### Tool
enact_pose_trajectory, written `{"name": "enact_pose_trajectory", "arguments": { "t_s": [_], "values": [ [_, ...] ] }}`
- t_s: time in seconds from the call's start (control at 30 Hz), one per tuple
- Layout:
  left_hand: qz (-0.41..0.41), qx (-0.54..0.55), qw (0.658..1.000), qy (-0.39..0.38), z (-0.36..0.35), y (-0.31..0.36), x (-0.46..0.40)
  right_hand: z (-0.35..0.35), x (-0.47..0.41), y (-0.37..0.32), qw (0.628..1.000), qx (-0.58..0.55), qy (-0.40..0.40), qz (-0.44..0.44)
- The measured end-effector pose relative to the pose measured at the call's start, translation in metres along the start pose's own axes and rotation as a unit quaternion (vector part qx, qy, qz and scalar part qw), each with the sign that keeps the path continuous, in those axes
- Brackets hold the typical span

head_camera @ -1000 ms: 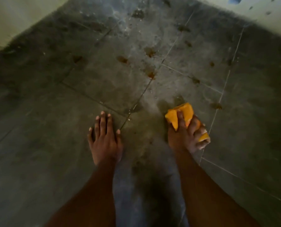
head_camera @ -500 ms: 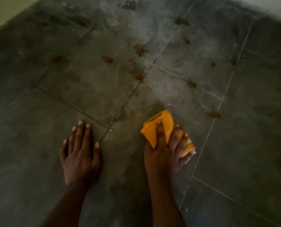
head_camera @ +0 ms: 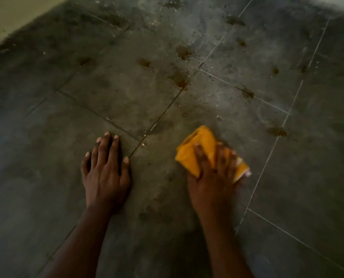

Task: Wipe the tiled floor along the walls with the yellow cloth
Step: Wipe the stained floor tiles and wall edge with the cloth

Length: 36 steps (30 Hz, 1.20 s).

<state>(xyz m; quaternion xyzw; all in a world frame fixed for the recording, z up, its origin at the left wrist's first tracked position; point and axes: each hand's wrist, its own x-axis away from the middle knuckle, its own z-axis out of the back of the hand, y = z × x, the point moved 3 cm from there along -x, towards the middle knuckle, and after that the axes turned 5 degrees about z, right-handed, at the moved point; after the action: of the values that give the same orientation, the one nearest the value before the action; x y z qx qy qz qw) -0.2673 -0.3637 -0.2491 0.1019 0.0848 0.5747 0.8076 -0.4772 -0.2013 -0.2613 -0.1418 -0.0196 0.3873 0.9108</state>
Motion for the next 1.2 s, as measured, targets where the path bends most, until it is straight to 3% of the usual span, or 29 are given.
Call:
{"name": "enact_pose_trajectory", "arguments": {
  "t_s": [0.1,0.17,0.23,0.37,0.43,0.6,0.77,0.83,1.0,1.2],
  "values": [
    [0.001,-0.006,1.000,0.007,0.000,0.001,0.001,0.010,-0.047,0.030,0.993,0.013,0.009,-0.115],
    [0.001,-0.012,1.000,0.001,-0.002,0.000,0.001,0.009,-0.071,0.025,0.992,-0.011,0.009,-0.123],
    [-0.002,-0.020,1.000,-0.013,-0.004,-0.001,-0.001,0.005,-0.071,0.019,0.997,-0.005,-0.008,-0.070],
    [0.007,-0.008,1.000,-0.027,0.001,0.004,-0.003,0.017,-0.026,0.029,0.986,0.050,-0.043,0.151],
    [0.015,0.000,1.000,-0.019,0.001,0.009,-0.003,0.025,-0.003,0.051,0.981,0.049,-0.063,0.178],
    [0.032,0.004,0.999,-0.007,-0.006,0.018,-0.001,0.038,-0.013,0.114,0.997,0.046,-0.060,0.016],
    [0.040,-0.001,0.999,0.003,-0.006,0.017,-0.002,0.035,-0.078,0.092,0.994,0.009,-0.091,-0.061],
    [0.041,0.002,0.999,0.006,-0.005,0.018,-0.002,0.029,-0.070,0.072,0.995,0.002,-0.076,-0.060],
    [0.043,0.010,0.999,0.007,-0.004,0.019,0.001,0.031,0.007,0.077,0.993,0.032,-0.062,0.097],
    [0.039,0.010,0.999,0.002,-0.006,0.016,0.000,0.035,-0.032,0.121,0.997,0.023,-0.025,-0.069]
  ]
}}
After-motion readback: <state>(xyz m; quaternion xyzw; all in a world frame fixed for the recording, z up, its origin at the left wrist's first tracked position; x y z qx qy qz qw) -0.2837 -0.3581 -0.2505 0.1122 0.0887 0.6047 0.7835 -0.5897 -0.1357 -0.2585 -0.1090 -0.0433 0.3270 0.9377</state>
